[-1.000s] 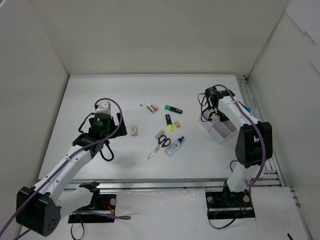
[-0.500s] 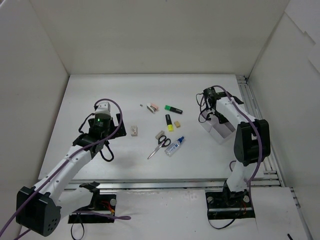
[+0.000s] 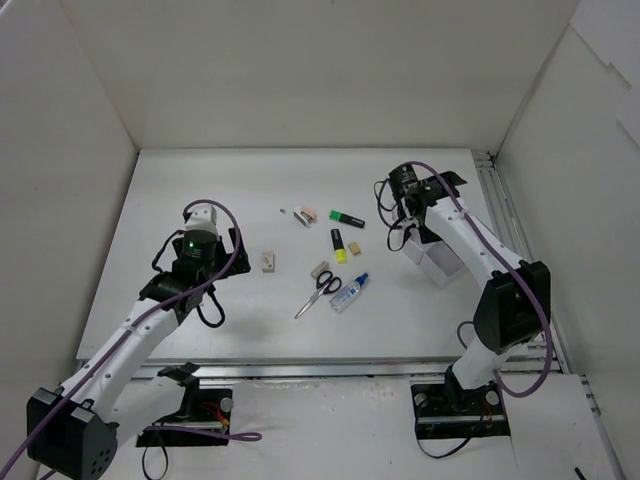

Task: Sort the stationery into containers
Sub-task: Place the pen in the storage box, then pick up the pen from the center of the board.

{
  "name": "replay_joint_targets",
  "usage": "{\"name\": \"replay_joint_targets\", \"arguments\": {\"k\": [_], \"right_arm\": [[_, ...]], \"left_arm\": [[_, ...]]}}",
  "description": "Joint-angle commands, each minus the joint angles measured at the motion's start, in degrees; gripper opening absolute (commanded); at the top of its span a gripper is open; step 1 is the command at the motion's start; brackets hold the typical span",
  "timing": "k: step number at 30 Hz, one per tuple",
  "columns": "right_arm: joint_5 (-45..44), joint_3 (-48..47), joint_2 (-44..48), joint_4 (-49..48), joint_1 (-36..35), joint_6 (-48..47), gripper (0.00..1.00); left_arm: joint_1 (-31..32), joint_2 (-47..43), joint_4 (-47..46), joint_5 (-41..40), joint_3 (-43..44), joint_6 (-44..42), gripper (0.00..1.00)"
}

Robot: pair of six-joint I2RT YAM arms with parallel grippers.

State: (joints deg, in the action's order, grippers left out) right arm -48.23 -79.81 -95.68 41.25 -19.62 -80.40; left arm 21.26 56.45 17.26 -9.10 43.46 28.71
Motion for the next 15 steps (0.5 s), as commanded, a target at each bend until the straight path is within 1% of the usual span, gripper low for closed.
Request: {"name": "replay_joint_targets", "arguments": {"k": [1, 3, 4, 5, 6, 7, 8, 9, 11, 12, 13, 14, 15], "right_arm": [[11.1, -5.7, 3.7, 2.6, -3.5, 0.8, 0.98], [18.7, -10.7, 1.7, 2.4, -4.9, 2.9, 0.98], [26.4, -15.2, 0.6, 2.5, -5.4, 5.5, 0.98], [30.2, -17.2, -1.8, 2.5, -6.1, 6.6, 0.98], [38.1, -19.4, -3.0, 2.3, -6.4, 9.1, 0.98], [42.7, -23.8, -4.5, 1.9, -6.3, 11.0, 0.98], [47.0, -25.6, -7.5, 0.2, -6.2, 13.0, 0.98], [54.9, -27.0, -8.9, -1.0, -5.8, 17.0, 0.98], [58.7, -30.6, -14.2, -3.9, -5.9, 19.5, 0.98], [58.4, -31.5, -16.1, -5.5, -6.0, 23.9, 0.98], [58.0, -33.5, -20.0, -7.1, -6.5, 25.7, 0.98], [56.5, -34.3, -21.9, -7.9, -6.5, 29.3, 0.98], [55.8, -35.1, -23.7, -8.6, -6.7, 30.6, 0.98]], "left_arm": [[-0.4, -2.0, -2.8, 1.1, -0.6, -0.8, 1.00], [-0.4, -2.6, -1.7, 1.9, -0.7, -0.3, 0.99], [-0.4, -2.9, -1.0, 2.0, -0.7, -0.1, 1.00], [-0.4, -3.8, 0.0, 2.1, -0.7, 0.1, 0.99], [-0.4, -4.7, 0.5, 2.2, -0.7, -0.1, 0.99], [-0.4, -5.4, 1.3, 2.2, -0.8, 0.0, 0.99], [-0.4, -7.1, 1.8, 1.9, -1.0, -0.1, 0.99], [-0.4, -7.9, 2.2, 1.6, -1.0, 0.0, 0.99], [-0.4, -10.1, 3.4, 1.8, -1.4, 0.0, 0.99], [-0.4, -11.1, 3.6, 2.2, -1.6, -0.1, 0.99], [-0.4, -12.7, 3.8, 2.2, -1.9, -0.1, 0.99], [-0.4, -13.3, 4.1, 2.1, -2.8, -0.2, 0.99], [-0.4, -13.8, 4.4, 2.0, -3.4, -0.1, 0.99]]}}
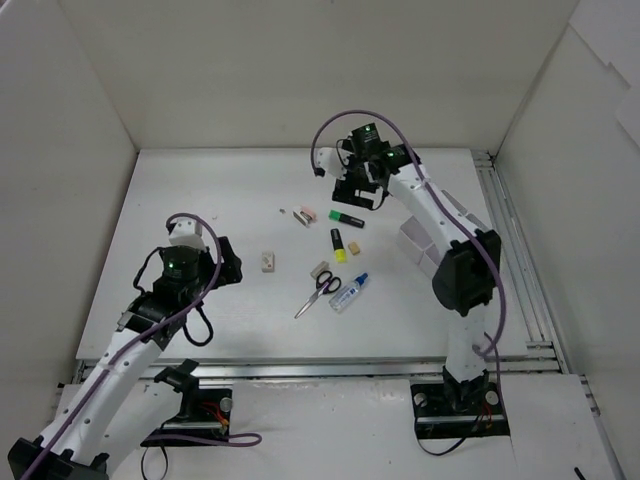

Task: Sort the stationery into containers
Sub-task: Pick up the pen from the center of the board.

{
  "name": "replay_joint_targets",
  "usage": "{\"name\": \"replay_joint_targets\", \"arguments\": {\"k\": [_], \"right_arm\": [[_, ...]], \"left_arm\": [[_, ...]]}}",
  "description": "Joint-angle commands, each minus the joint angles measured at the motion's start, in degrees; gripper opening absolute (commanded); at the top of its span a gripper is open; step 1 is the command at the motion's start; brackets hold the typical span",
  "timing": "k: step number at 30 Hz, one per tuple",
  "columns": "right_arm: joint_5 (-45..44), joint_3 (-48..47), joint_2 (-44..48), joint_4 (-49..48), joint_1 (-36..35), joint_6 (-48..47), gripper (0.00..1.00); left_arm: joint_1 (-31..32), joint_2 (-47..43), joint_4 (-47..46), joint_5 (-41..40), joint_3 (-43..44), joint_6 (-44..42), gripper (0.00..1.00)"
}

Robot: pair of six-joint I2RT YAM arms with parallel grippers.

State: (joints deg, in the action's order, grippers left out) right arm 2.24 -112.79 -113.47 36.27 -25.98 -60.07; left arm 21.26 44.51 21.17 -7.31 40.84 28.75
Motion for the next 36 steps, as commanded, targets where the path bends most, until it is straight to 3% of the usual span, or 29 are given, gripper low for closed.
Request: {"name": "replay_joint_targets", "arguments": {"k": [1, 9, 13, 16, 19, 26, 36], "right_arm": [[4.8, -3.1, -7.6, -4.1, 0.0, 11.3, 0.98], [4.4, -1.2, -15.9, -15.6, 0.2, 27.3, 0.98], [3.2, 0.3, -17.9, -19.5, 0.2, 29.2, 0.98], [1.3, 0.0, -18.9, -19.5, -0.2, 27.9, 0.95], [1.4, -0.2, -19.2, -19.3, -0.2, 26.9, 0.86], [5.7, -0.6, -19.5, -14.9, -0.6, 22.6, 0.84], [7.0, -13.3, -26.3, -6.6, -0.6, 28.5, 0.81]], "left_arm": [[-0.4, -2.6, 0.5, 0.2, -1.2, -0.4, 1.00], [-1.0, -5.9, -4.3, 4.2, -7.1, -1.9, 1.00], [-1.0, -4.4, -4.6, 4.3, -7.0, -1.8, 0.99], [-1.0, -3.6, -4.6, 4.0, -6.9, -1.8, 1.00], [-1.0, -3.1, -4.7, 4.0, -6.8, -1.7, 1.00], [-1.0, -3.6, -4.4, 2.7, -6.8, -2.1, 0.99], [-1.0, -4.3, -3.2, 0.7, -6.4, -2.3, 0.99]]}}
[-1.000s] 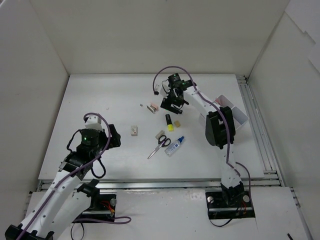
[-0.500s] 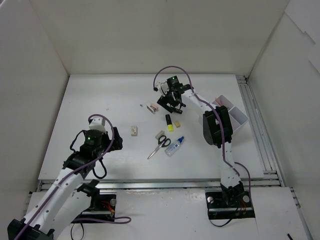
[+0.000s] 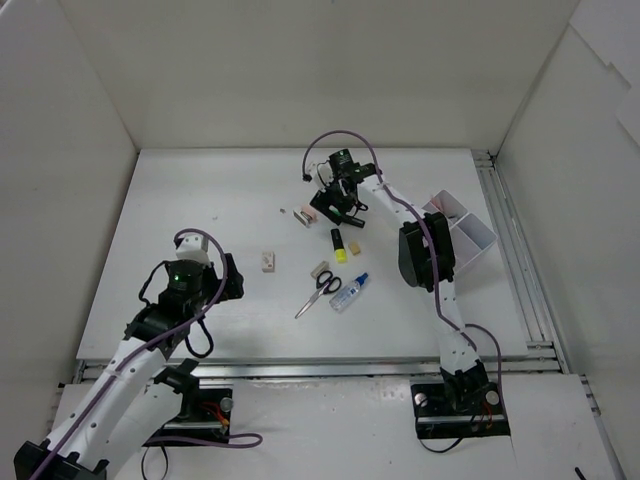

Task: Sort the stationery into containers
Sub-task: Pick up the pen from the center of the board.

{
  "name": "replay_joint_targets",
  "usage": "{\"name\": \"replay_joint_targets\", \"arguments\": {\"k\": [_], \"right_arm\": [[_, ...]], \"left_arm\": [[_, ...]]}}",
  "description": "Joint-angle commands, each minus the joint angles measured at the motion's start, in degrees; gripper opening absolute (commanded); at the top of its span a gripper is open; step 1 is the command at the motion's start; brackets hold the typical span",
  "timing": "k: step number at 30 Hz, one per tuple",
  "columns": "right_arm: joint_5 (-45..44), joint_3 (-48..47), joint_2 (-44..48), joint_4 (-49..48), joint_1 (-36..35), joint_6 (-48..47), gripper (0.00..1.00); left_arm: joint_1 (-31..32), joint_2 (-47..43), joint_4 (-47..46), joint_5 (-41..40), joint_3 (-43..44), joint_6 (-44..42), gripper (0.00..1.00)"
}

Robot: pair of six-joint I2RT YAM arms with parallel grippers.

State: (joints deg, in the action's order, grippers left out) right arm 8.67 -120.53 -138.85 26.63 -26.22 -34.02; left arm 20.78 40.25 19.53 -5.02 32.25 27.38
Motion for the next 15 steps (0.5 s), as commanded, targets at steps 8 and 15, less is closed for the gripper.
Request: {"name": "replay_joint_targets", "arguments": {"k": [8, 15], "right_arm": [[1.4, -14.1, -5.7, 11.2, 0.0, -0.9, 0.56], [3.8, -16.3, -7.7, 19.6, 0.4, -4.9, 0.52]], "left_arm": [[-1.0, -0.6, -0.5, -2.6, 3.8, -1.7, 0.99], [-1.0, 0.1, -1.0, -4.1, 4.0, -2.2, 0.99]]}}
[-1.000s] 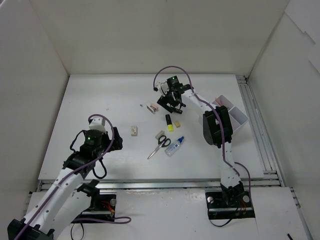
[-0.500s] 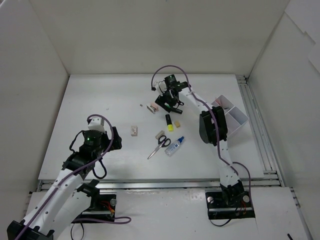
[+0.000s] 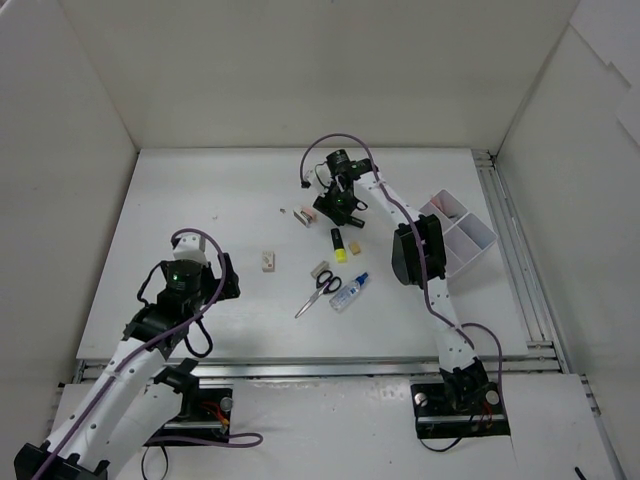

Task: Sort the stationery into containers
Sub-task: Pick up the pen from the center of the board.

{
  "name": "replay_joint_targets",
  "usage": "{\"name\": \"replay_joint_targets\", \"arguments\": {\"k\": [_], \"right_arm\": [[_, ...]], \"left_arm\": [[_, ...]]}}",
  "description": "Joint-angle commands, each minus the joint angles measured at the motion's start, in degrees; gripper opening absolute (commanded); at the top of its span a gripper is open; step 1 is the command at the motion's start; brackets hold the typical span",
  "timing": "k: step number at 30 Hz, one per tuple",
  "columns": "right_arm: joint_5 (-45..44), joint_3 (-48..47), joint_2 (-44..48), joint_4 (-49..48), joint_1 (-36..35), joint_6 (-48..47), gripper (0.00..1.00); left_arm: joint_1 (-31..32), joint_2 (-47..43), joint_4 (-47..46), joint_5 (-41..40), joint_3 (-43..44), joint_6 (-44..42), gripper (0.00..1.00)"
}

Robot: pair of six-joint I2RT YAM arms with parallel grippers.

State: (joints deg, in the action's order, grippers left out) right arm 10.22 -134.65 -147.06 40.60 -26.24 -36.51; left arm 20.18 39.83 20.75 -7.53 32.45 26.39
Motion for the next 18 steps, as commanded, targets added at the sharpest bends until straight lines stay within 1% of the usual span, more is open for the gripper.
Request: {"name": "replay_joint_targets", "arguments": {"k": [1, 2, 4, 8, 9, 12, 13, 14, 15, 16, 17, 18], "right_arm": [[3.1, -2.2, 0.6, 5.8, 0.7, -2.9, 0.50], [3.6, -2.2, 0.6, 6.3, 0.6, -3.1, 0.47], [4.7, -2.3, 0.6, 7.2, 0.7, -4.2, 0.39], [6.0, -1.9, 1.2, 8.3, 1.0, -4.7, 0.07], [6.4, -1.9, 1.4, 8.3, 1.1, -4.7, 0.01], [11.2, -1.2, 4.1, 6.8, 1.9, -4.1, 0.00], [12.4, 0.6, 5.4, 5.4, 1.9, -3.6, 0.00], [12.5, 2.0, 8.9, 1.4, 1.7, -2.8, 0.00], [12.5, 3.9, 11.1, -1.9, 1.7, 0.2, 0.00], [11.8, 8.3, 13.4, -4.9, 1.5, 1.4, 0.00], [11.3, 10.9, 18.3, -11.3, 1.5, 2.9, 0.00], [8.8, 13.7, 21.1, -15.5, 1.3, 7.1, 0.00]], "left_arm": [[-0.4, 1.0, -2.3, -1.7, 4.0, -1.3, 1.00], [-0.4, 1.4, -2.4, -1.8, 4.0, -1.3, 0.99], [-0.4, 1.8, -2.3, -2.0, 4.4, -1.5, 1.00], [-0.4, 2.5, -2.3, -2.4, 4.5, -1.5, 0.99], [-0.4, 2.4, -2.4, -2.3, 4.6, -1.5, 1.00], [-0.4, 2.2, -2.2, -2.0, 4.9, -1.7, 0.99], [-0.4, 2.1, -2.2, -2.0, 5.0, -1.7, 0.99], [-0.4, 1.7, -2.0, -1.8, 5.1, -1.6, 0.99], [-0.4, 1.4, -2.0, -1.6, 5.1, -1.5, 1.00], [-0.4, 1.0, -2.0, -1.3, 5.1, -1.4, 0.99], [-0.4, 0.8, -2.2, -1.2, 5.0, -1.4, 0.99], [-0.4, 0.9, -2.3, -0.7, 5.1, -1.3, 0.99]]}}
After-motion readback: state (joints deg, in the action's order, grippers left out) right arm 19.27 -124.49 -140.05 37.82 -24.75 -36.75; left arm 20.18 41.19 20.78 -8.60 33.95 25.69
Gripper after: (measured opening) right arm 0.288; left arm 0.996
